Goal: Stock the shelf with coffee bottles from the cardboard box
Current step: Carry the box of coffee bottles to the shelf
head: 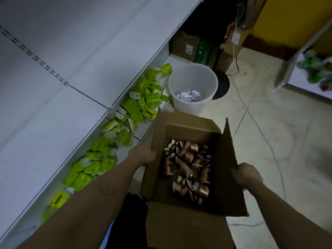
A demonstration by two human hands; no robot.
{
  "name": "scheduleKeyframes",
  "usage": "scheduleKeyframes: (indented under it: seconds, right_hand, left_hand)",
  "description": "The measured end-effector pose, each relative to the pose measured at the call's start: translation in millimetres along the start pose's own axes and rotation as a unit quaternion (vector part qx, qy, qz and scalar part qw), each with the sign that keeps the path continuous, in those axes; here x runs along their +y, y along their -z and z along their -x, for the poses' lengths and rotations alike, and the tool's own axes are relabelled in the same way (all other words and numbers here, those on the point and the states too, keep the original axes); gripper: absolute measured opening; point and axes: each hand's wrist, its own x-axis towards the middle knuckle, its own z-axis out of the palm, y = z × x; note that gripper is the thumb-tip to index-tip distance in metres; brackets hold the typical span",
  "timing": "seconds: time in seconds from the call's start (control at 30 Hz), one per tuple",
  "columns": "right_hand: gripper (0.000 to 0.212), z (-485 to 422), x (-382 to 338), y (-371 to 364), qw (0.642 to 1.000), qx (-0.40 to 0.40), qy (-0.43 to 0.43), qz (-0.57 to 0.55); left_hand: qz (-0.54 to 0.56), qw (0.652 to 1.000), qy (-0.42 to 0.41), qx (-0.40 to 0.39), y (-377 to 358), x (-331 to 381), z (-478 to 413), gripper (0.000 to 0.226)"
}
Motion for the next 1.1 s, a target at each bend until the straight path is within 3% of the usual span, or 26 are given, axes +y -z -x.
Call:
scheduleKeyframes:
  seconds: [0.13,0.4,0.53,0.67,0.77,0.87,1.03,1.1]
  right_hand:
    - [0.037,-30,14,-41,1.000,0.005,-0.018,-0.014]
    - [0.038,-136,6,-186,0.996,0.028,-0.067,-0.044]
    - [0.039,-180,5,-235,0.992,0.079,-0.063,-0.072]
    - [0.042,-212,12,-288,0.994,0.070,-0.053,-0.064]
    - [0.036,-218,21,-295,0.990,0.053,-0.091,-0.098]
    - [0.018,-194,29,-283,0.979,0.123,-0.120,-0.114]
    - [0.059,-97,2,-284,0.978,0.197,-0.061,-0.045]
    - [0.059,-69,-14,-295,0.971,0.217,-0.053,-0.087]
  left_hand:
    - [-0.013,0.999,-0.033,0.032,-34,0,-41,0.055]
    - [-0.069,0.996,-0.045,-0.018,-125,-40,-214,0.043]
    - [-0.057,0.995,-0.068,0.047,-157,-62,-291,0.050]
    - [-0.025,0.990,-0.117,0.069,-198,-81,-341,0.046]
    - [-0.025,0.985,-0.151,0.077,-207,-85,-351,0.047]
    - [-0.039,0.975,-0.156,0.154,-207,-95,-341,0.050]
    - [-0.047,0.964,-0.182,0.186,-199,-122,-264,0.056]
    - [-0.035,0.960,-0.223,0.167,-193,-124,-239,0.046]
